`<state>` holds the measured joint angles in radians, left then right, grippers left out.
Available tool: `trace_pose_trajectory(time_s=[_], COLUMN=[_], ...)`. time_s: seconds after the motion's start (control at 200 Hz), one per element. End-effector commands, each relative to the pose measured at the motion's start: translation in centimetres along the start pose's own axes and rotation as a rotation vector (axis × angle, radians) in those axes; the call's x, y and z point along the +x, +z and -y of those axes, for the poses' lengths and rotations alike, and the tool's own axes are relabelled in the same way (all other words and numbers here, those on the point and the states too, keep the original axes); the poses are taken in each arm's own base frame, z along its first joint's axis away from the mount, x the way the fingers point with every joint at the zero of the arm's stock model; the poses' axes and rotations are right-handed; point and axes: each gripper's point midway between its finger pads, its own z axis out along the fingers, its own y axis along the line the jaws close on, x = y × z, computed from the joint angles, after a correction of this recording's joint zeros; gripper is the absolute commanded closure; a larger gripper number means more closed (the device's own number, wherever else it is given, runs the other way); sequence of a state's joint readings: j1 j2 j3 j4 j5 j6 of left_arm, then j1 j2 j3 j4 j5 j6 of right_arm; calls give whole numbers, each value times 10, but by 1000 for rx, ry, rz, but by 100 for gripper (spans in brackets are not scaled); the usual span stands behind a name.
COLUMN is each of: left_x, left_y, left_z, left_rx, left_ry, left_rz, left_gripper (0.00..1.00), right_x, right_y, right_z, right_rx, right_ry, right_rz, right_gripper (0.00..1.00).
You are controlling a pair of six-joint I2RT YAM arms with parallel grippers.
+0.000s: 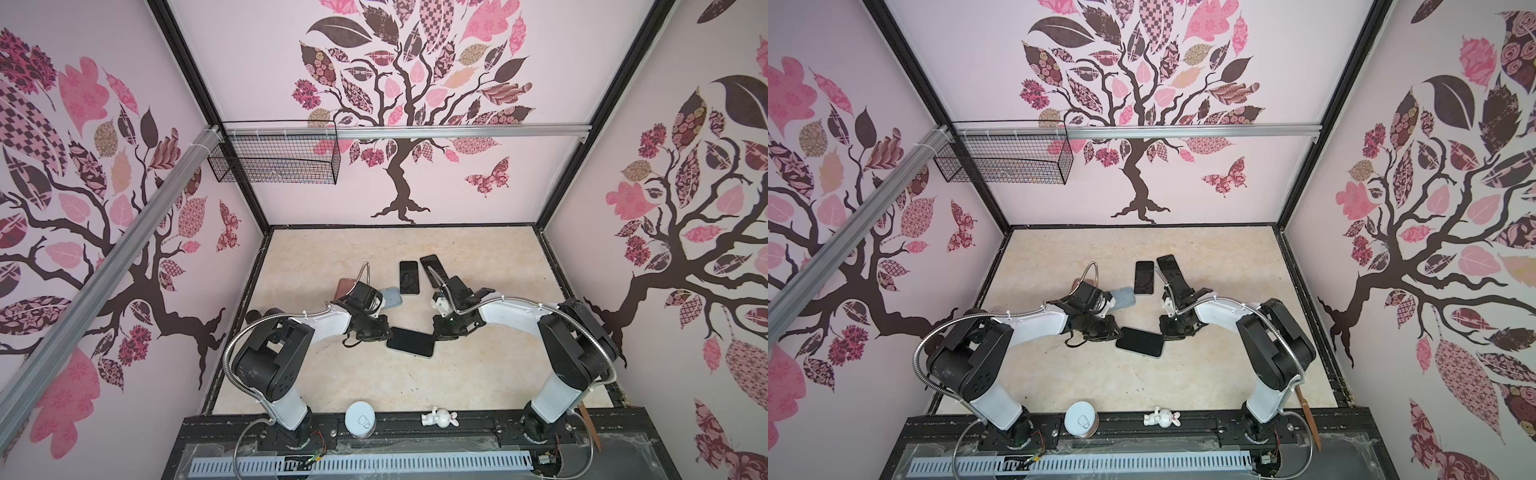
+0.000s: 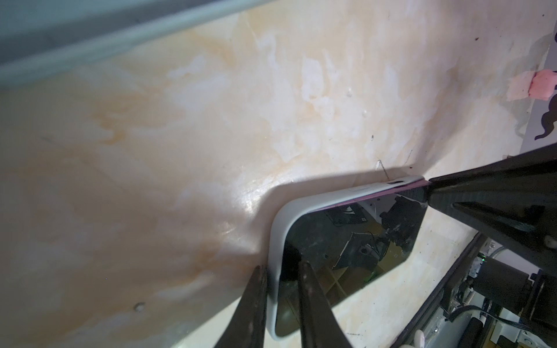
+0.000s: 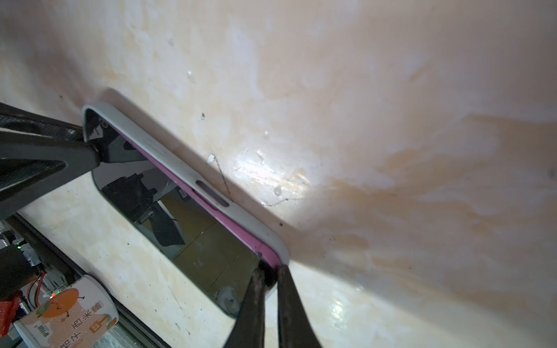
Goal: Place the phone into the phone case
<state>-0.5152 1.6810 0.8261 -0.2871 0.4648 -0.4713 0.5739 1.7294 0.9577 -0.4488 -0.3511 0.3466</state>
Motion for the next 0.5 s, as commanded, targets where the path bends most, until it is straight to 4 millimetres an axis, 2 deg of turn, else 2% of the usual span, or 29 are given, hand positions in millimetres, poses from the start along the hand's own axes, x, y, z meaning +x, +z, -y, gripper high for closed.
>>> trace_pose_trajectory(time_s=[0.0, 0.325, 0.495], left_x=[-2, 2, 1], left_y=[6, 11, 11], left_z=[16, 13, 11], left_rx=[74, 82, 73], left_ry=[36, 17, 7], left_rz=[12, 14, 23], left_gripper=[79, 79, 79], right_x=[37, 44, 41], right_y=[62, 70, 63], right_z=[39, 48, 49], right_rx=[164, 208, 238], right_ry=[-8, -14, -28], right_rz=[-116, -145, -137], right_gripper=[89, 90, 89])
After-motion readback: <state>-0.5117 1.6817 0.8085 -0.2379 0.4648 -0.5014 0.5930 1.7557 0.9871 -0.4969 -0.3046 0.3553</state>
